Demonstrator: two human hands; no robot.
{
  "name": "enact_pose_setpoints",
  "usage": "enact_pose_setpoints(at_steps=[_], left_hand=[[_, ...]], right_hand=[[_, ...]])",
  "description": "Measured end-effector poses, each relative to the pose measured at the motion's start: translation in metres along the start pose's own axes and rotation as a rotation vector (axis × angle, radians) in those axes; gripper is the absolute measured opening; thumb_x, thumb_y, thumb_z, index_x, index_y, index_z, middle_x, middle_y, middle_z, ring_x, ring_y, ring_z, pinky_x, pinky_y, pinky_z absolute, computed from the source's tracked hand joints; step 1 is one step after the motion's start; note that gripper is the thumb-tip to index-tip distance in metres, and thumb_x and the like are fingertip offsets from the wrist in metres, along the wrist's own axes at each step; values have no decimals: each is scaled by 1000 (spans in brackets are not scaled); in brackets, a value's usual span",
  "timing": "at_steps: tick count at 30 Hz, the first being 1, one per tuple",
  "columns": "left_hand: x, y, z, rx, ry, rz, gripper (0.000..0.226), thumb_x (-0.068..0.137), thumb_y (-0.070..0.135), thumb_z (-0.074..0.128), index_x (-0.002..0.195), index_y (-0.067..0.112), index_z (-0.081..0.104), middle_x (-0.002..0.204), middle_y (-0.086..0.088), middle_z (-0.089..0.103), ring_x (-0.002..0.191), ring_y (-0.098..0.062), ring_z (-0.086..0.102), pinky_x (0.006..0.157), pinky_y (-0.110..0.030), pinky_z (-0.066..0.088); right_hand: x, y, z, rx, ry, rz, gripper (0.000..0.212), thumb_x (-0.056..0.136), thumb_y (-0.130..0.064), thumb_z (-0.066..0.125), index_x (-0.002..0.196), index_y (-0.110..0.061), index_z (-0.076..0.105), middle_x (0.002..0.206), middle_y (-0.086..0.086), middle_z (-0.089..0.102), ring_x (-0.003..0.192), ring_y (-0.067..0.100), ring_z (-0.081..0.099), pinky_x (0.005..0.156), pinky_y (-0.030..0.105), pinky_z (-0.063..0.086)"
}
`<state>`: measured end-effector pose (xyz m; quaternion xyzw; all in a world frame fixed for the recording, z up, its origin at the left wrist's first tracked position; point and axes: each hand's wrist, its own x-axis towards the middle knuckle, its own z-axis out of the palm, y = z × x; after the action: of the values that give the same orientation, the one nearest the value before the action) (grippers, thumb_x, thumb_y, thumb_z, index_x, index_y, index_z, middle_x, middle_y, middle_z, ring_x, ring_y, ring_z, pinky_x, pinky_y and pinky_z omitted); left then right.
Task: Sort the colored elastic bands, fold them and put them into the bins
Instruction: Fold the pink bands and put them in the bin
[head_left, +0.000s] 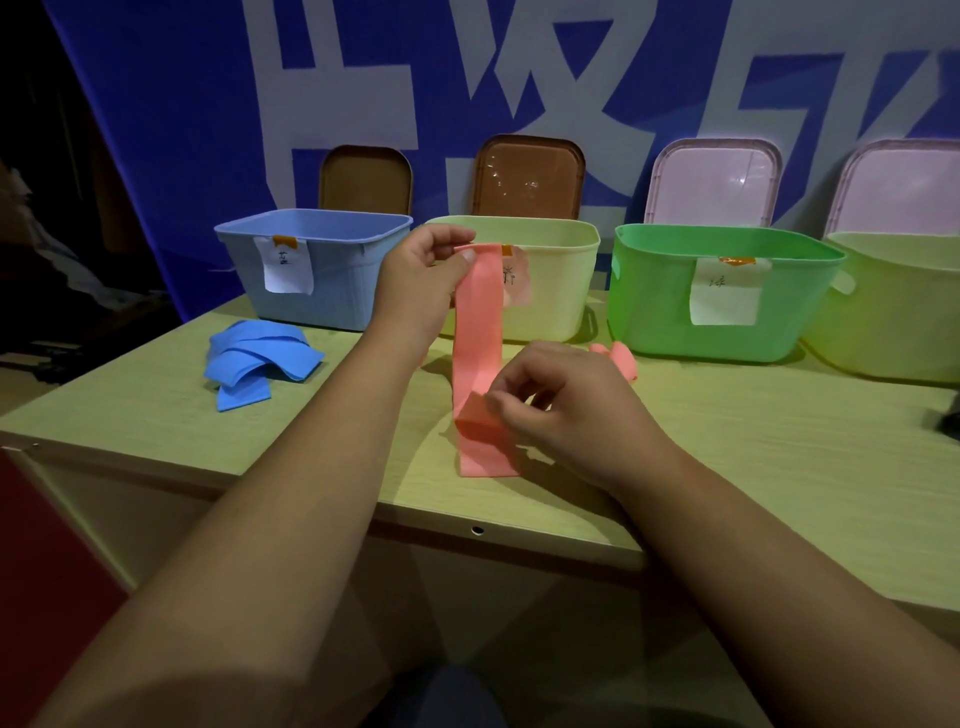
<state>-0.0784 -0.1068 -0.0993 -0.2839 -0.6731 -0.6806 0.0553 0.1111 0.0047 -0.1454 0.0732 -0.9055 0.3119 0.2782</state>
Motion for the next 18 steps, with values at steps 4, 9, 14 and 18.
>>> enact_pose_setpoints(at_steps=[4,9,14,18], left_hand=[[2,5,0,-2,0,4,21,104,18,68,123,26,72,120,6,71,112,-13,69,85,-33,66],[2,9,-1,2,3,-3,21,105,18,68,124,25,71,119,6,70,111,-12,69,83,-31,66],[2,8,-2,0,-6,-2,20,104,18,68,123,25,72,119,6,71,111,-13,70,83,-31,66],[1,6,-2,0,-8,0,20,105,18,68,122,26,72,119,6,71,111,-13,70,81,-29,66]], right_hand=[[1,0,-4,-33,102,-52,2,96,-20,79,95,-22,79,92,-15,71,85,7,66,71,18,50],[-4,0,-4,-80,-157,-133,6,91,-25,84,92,-25,78,90,-17,68,88,8,63,75,18,47],[-6,-4,-1,-79,-312,-100,11,91,-38,82,93,-28,77,93,-17,69,95,6,62,81,24,51],[-6,-4,-3,-38,-282,-46,11,96,-34,77,94,-23,79,90,-15,68,91,5,61,78,17,47]])
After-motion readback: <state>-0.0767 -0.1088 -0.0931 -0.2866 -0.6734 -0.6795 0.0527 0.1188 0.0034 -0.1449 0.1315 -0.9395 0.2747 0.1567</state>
